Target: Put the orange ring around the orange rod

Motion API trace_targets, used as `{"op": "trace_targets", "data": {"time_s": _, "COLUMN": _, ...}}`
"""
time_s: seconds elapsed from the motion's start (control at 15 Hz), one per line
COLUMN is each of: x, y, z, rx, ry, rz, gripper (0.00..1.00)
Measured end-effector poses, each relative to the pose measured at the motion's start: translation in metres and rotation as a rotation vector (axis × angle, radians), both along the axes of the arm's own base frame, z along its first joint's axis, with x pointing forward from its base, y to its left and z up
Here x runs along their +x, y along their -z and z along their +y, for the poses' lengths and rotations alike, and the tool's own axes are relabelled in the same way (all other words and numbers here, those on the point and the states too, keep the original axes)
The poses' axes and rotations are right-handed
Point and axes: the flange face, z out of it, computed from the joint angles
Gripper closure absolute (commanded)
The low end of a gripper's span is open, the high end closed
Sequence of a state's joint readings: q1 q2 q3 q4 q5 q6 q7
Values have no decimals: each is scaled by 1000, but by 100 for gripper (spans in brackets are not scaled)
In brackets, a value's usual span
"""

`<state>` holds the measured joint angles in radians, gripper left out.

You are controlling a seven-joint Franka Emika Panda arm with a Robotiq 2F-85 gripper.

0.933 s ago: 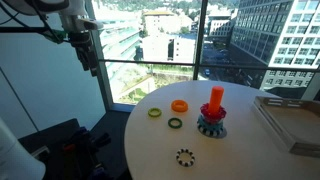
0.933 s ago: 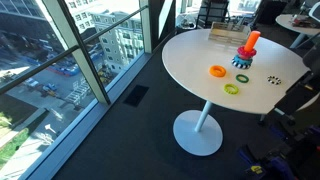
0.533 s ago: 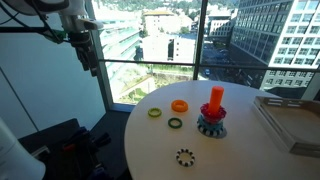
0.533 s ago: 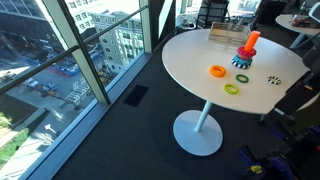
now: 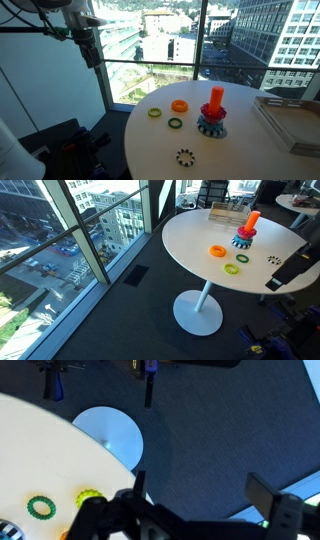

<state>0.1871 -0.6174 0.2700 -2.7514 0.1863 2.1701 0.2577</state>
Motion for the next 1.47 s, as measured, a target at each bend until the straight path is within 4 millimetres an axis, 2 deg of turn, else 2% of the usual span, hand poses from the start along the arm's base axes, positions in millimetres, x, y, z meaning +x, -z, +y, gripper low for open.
{"op": "trace_targets", "data": {"time_s": 0.27, "x": 29, "y": -18, "z": -14, "rx": 3, "ry": 43, "rz": -25, "gripper": 0}}
{"op": "trace_targets", "data": {"time_s": 0.67, "x": 90, "y": -32, "z": -35, "rx": -1, "ry": 98, "rz": -28, "gripper": 0}}
{"op": "trace_targets", "data": {"time_s": 1.13, "x": 161, "y": -20, "z": -51, "rx": -28, "ry": 177, "rz": -1, "gripper": 0}}
{"op": "trace_targets", "data": {"time_s": 1.47, "x": 202, "y": -6, "z": -67, "rx": -22, "ry": 234, "rz": 26, "gripper": 0}}
